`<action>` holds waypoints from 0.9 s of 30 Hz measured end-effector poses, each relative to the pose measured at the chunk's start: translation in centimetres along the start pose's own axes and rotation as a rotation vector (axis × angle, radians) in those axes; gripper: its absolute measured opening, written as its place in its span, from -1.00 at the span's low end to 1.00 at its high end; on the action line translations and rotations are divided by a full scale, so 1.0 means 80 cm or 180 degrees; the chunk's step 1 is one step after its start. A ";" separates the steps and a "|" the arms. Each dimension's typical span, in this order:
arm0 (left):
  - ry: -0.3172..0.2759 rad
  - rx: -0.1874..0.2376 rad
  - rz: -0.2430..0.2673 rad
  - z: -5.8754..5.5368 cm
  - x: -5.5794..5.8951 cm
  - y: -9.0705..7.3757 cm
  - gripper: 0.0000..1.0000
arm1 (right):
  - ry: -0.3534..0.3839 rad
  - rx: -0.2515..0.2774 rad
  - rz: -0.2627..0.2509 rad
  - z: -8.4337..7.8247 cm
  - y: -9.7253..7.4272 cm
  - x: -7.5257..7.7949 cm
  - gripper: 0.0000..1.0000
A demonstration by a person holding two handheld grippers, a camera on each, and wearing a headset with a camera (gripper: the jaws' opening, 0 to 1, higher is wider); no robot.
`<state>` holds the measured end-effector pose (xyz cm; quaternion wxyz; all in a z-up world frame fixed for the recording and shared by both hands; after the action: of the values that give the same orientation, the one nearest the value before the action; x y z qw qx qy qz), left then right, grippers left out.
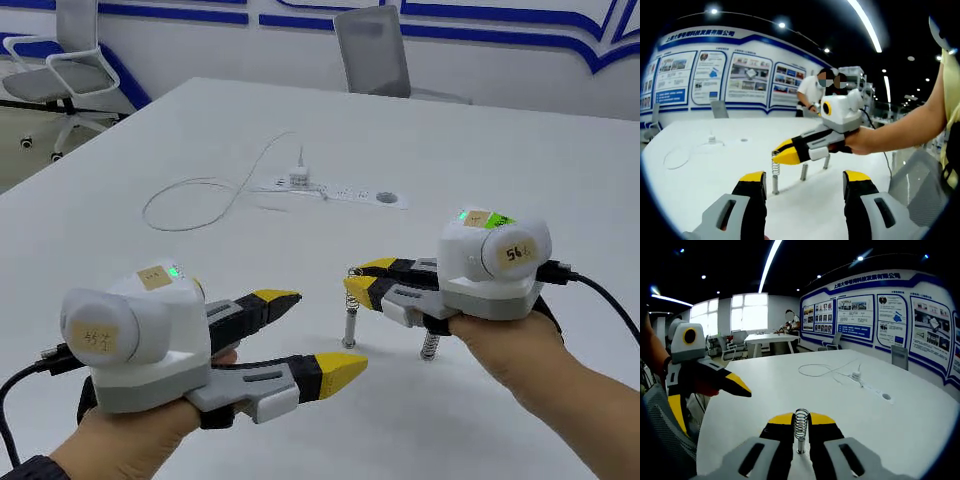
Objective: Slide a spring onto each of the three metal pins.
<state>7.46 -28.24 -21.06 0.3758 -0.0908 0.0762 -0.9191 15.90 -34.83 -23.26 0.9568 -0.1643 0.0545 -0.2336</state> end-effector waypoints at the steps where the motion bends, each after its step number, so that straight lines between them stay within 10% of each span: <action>1: -0.0001 -0.0002 0.0002 0.000 0.000 0.000 0.27 | -0.0001 -0.0002 -0.0002 -0.001 0.000 0.000 -0.77; 27: -0.0045 -0.0077 0.0001 -0.010 -0.005 0.004 0.24 | 0.0057 -0.0143 -0.0008 -0.041 0.014 0.005 -0.76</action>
<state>7.77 -28.16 -21.98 0.3753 -0.1018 0.0846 -0.9174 16.16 -35.01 -26.75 0.9520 -0.1837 0.0681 -0.2351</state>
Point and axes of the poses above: the centre of the closed fingertips' face, and the gripper's own axes: y roughly forward along the fingers, x roughly to its right, z roughly out of its top, the point moved 3 cm from there along -y, roughly backward along the fingers, and after that the axes turned 11 degrees about z, right-handed, at the moved point
